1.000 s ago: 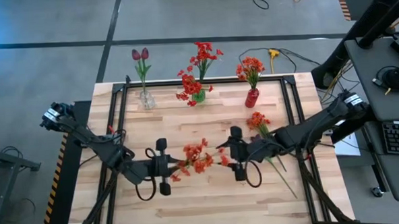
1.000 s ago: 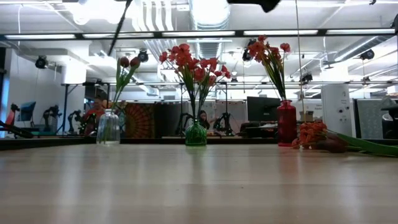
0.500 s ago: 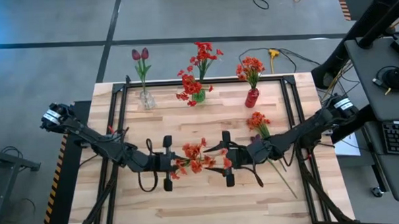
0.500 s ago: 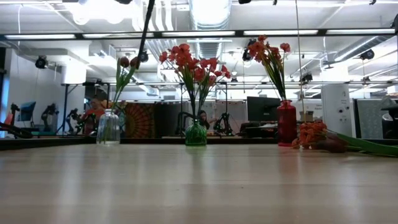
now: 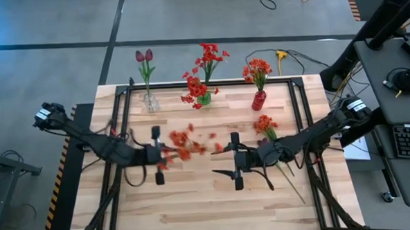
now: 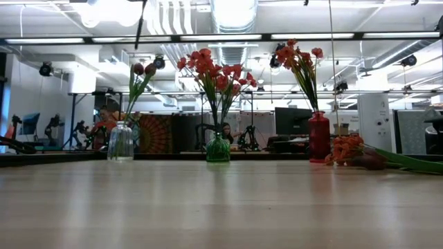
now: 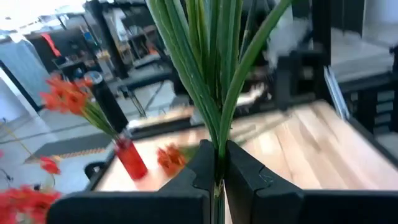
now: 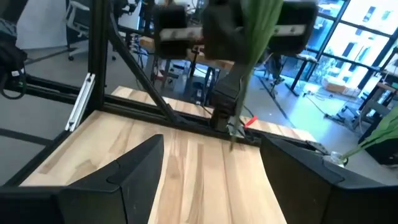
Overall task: Sort flowers into vase by color
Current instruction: Put the left orange flower into the red vase
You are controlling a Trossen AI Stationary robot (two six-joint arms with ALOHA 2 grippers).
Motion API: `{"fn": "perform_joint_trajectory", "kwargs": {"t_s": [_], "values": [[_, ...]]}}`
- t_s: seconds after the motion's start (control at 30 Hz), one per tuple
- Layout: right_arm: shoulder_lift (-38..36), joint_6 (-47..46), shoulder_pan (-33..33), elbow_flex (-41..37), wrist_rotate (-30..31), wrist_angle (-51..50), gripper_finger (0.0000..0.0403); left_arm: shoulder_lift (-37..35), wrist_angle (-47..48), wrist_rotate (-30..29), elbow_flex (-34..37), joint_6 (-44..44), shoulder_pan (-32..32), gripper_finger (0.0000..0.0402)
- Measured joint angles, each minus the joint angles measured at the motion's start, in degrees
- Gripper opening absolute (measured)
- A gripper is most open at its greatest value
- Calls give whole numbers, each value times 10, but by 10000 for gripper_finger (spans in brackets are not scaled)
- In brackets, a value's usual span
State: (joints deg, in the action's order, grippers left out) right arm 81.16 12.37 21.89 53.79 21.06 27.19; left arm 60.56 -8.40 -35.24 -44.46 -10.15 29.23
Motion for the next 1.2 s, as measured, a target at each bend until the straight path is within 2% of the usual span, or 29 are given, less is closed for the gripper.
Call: {"fn": "perform_joint_trajectory", "kwargs": {"t_s": [0.1, 0.2, 0.37, 0.47, 0.77, 0.93, 1.2], "values": [[-1, 3, -2, -5, 0, 6, 260, -34, 2, 8, 5, -11, -2, 2], [7, 10, -8, -8, 0, 42, 260, -37, -17, 40, 13, -22, -3, 2], [31, 49, -13, -9, -6, 125, 260, 5, -117, 54, 40, -56, -7, 2], [43, 59, -14, -9, -29, 161, 260, 34, -157, 56, 51, -58, -16, 2], [46, 52, -17, 0, -46, 183, 260, 123, -257, 56, 50, -55, -45, 2], [47, 41, -18, 1, -46, 181, 258, 157, -289, 56, 38, -59, -51, 2], [47, 41, -24, 1, -46, 181, 232, 208, -295, 61, -1, -65, -53, 2]]}}
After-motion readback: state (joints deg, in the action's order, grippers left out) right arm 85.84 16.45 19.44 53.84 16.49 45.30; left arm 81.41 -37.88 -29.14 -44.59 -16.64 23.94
